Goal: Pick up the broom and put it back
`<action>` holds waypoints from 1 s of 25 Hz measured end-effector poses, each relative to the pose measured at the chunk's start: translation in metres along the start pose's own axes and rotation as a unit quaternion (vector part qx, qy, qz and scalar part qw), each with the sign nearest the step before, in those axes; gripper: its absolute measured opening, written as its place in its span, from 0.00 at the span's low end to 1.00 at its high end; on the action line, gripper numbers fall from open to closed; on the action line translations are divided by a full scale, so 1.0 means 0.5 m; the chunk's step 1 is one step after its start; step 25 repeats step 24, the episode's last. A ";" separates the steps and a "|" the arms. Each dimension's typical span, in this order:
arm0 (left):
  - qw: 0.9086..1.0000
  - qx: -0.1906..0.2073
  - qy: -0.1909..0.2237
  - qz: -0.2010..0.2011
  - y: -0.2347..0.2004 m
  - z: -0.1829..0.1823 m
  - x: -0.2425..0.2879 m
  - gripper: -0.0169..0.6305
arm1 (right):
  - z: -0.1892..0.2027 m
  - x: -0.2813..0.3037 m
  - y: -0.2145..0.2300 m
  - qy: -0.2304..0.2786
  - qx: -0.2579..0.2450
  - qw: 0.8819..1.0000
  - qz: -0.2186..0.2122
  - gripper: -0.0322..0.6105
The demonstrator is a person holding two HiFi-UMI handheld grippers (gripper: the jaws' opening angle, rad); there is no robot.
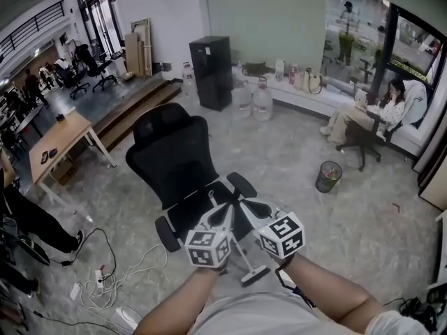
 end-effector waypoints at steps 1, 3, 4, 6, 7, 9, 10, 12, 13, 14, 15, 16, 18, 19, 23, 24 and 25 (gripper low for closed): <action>1.000 0.002 0.000 0.001 0.002 0.000 0.001 0.04 | 0.000 -0.002 0.002 0.000 0.002 1.000 0.001 0.05; 1.000 0.007 -0.001 0.002 0.003 0.001 0.003 0.04 | -0.002 -0.003 0.004 0.001 0.006 1.000 0.004 0.05; 1.000 0.008 -0.001 0.002 0.003 0.001 0.004 0.04 | -0.003 -0.003 0.005 0.001 0.006 1.000 0.005 0.05; 1.000 0.009 -0.002 0.002 0.001 0.003 0.004 0.04 | -0.004 -0.003 0.005 0.002 0.006 1.000 0.006 0.05; 1.000 0.009 -0.003 0.002 0.000 0.004 0.006 0.04 | -0.004 -0.002 0.006 0.003 0.007 1.000 0.006 0.05; 1.000 0.012 -0.005 0.002 -0.003 0.005 0.011 0.04 | 0.000 0.002 0.011 0.001 0.012 1.000 0.006 0.05; 1.000 0.013 -0.006 0.002 -0.005 0.006 0.013 0.04 | 0.001 0.004 0.013 -0.002 0.014 1.000 0.006 0.05; 1.000 0.012 -0.009 0.002 -0.008 0.007 0.017 0.04 | 0.003 0.005 0.015 -0.005 0.016 1.000 0.006 0.05; 1.000 0.011 -0.010 0.002 -0.009 0.007 0.018 0.04 | 0.002 0.005 0.016 -0.006 0.015 1.000 0.007 0.05; 1.000 0.010 -0.011 0.002 -0.010 0.008 0.020 0.04 | 0.002 0.004 0.017 -0.007 0.015 1.000 0.008 0.05; 1.000 0.008 -0.012 0.002 -0.011 0.009 0.023 0.04 | 0.002 0.003 0.018 -0.007 0.015 1.000 0.008 0.05; 1.000 0.006 -0.013 0.001 -0.012 0.011 0.025 0.04 | 0.003 0.002 0.019 -0.008 0.016 1.000 0.009 0.05; 1.000 0.004 -0.014 0.000 -0.015 0.015 0.027 0.04 | 0.008 0.003 0.021 -0.009 0.018 1.000 0.009 0.05; 1.000 0.003 -0.014 0.000 -0.017 0.016 0.029 0.04 | 0.009 0.005 0.023 -0.010 0.019 1.000 0.010 0.05; 1.000 0.001 -0.014 0.001 -0.021 0.017 0.034 0.04 | 0.015 0.009 0.025 -0.013 0.021 1.000 0.011 0.05; 1.000 0.000 -0.014 0.001 -0.022 0.017 0.035 0.04 | 0.017 0.009 0.025 -0.013 0.022 1.000 0.011 0.05; 1.000 0.000 -0.014 0.001 -0.022 0.017 0.035 0.04 | 0.017 0.009 0.025 -0.013 0.022 1.000 0.011 0.05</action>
Point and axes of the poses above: the fingertips, and each gripper's own axes: x forward along the fingers, y to its right, z out of its underside, the point moved 7 cm from there along -x, backward along the fingers, and after that the axes turned 13 degrees about -x, right-handed, at the moved point
